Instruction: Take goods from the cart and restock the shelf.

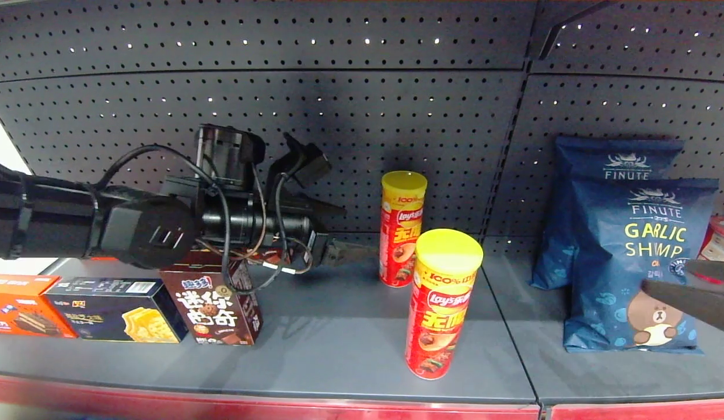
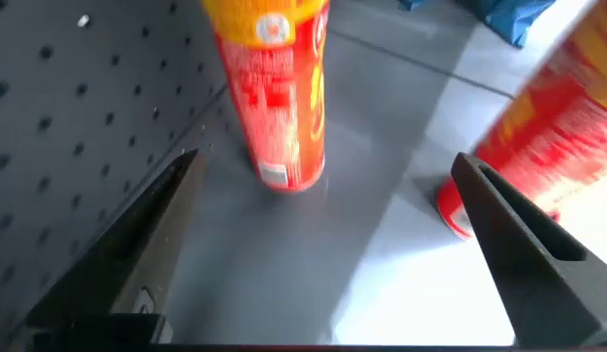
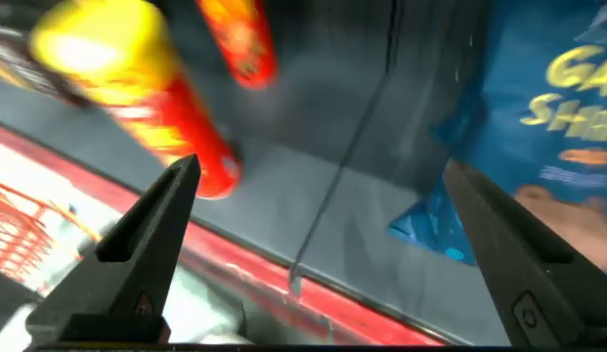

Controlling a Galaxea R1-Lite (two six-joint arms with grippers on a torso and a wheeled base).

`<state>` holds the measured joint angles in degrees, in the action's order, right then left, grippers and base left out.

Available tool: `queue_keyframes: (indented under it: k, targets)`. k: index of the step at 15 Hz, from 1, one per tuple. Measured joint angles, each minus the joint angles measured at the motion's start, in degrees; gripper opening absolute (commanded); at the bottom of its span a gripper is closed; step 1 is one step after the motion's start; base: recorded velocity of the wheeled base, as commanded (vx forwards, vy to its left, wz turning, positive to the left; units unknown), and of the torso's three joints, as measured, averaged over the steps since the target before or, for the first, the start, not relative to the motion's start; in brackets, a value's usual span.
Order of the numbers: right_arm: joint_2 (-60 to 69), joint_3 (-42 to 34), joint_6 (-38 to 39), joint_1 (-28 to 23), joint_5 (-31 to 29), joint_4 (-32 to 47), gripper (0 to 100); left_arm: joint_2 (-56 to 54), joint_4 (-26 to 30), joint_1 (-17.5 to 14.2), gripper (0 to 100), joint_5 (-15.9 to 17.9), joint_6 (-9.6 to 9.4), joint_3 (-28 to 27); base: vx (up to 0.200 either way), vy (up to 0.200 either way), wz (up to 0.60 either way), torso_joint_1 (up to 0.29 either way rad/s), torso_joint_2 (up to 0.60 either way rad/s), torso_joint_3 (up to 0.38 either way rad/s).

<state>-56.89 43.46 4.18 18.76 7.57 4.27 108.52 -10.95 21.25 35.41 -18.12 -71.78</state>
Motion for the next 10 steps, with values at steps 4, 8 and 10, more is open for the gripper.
queue_keyframes:
  k: [4, 8, 10]
  targets:
    - [-12.6, -1.9, 0.2, 0.4, -2.0, -12.0, 100, -8.4, 0.0, -0.3, 100, -8.2, -0.02, 6.9, 0.0, 0.0, 0.0, 0.0, 0.0, 0.0]
    - [-19.0, -3.8, -0.2, 3.0, -3.0, -13.5, 100, -16.2, 0.1, -3.6, 100, -10.2, -0.16, 12.0, 0.0, 0.0, 0.0, 0.0, 0.0, 0.0]
    - [-20.0, -4.8, 0.1, 6.3, -8.6, -13.7, 100, -18.5, 0.0, -4.5, 100, -12.3, -0.16, 13.0, 0.0, 0.0, 0.0, 0.0, 0.0, 0.0]
